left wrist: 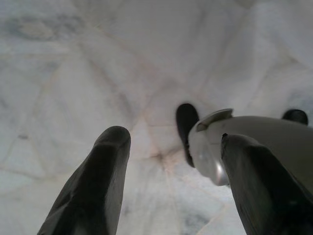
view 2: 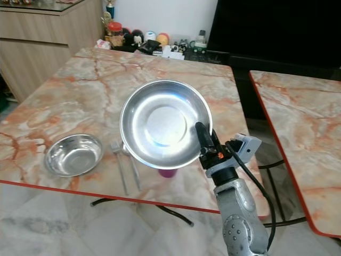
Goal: Setting the table
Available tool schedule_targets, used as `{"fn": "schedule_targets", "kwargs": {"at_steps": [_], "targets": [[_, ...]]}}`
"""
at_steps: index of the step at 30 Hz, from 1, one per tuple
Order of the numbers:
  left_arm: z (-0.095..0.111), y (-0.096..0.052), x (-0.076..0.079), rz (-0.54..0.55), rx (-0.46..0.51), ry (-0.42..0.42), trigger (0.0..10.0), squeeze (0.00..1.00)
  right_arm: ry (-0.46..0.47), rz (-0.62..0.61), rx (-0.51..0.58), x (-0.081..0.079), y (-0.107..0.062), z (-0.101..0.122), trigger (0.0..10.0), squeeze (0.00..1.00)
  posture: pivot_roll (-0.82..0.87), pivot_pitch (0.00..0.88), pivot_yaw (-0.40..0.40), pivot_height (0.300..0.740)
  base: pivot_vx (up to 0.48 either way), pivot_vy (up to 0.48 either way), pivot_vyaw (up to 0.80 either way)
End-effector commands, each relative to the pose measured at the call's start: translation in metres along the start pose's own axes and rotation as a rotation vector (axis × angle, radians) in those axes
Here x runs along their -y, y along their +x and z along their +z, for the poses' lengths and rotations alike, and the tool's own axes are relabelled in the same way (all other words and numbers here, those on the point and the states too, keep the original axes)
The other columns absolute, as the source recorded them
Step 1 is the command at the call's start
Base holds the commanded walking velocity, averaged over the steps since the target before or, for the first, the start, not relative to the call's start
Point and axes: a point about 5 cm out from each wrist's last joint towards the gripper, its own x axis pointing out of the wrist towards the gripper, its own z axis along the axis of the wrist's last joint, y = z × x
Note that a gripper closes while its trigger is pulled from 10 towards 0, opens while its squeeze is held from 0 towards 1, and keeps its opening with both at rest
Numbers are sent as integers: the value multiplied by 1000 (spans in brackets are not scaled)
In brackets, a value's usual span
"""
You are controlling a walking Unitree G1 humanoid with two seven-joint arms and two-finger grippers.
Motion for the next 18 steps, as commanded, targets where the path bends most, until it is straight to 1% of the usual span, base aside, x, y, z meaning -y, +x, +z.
{"fn": "schedule_targets", "kwargs": {"at_steps": [1,5,8,10,12,13,18], "targets": [[-7,-2,4,-14,-23,9,10000,0,-19,-23,39,2,-3,8,10000,0,17,106,-71,740,0,-472,0],[-7,-2,5,-14,-25,12,10000,0,-16,-83,41,11,-3,8,10000,0,23,107,-72,740,0,-480,0],[-8,-2,5,-13,-26,12,10000,0,-17,-101,46,14,-4,10,10000,0,19,106,-71,740,0,-480,0],[-9,-2,5,-15,-33,17,10000,0,-16,-123,60,16,-4,11,10000,0,13,103,-66,740,0,-480,-481],[-10,-2,5,-19,-37,25,10000,0,-14,-133,75,17,-4,13,10000,0,10,105,-63,740,0,-480,-469],[-10,-2,5,-20,-37,28,10000,0,-23,-136,83,17,-5,13,10000,0,9,101,-60,740,0,-480,0],[-8,-1,6,-24,-33,31,10000,0,-11,-155,100,17,-5,13,10000,0,5,100,-55,740,0,-474,0]]}}
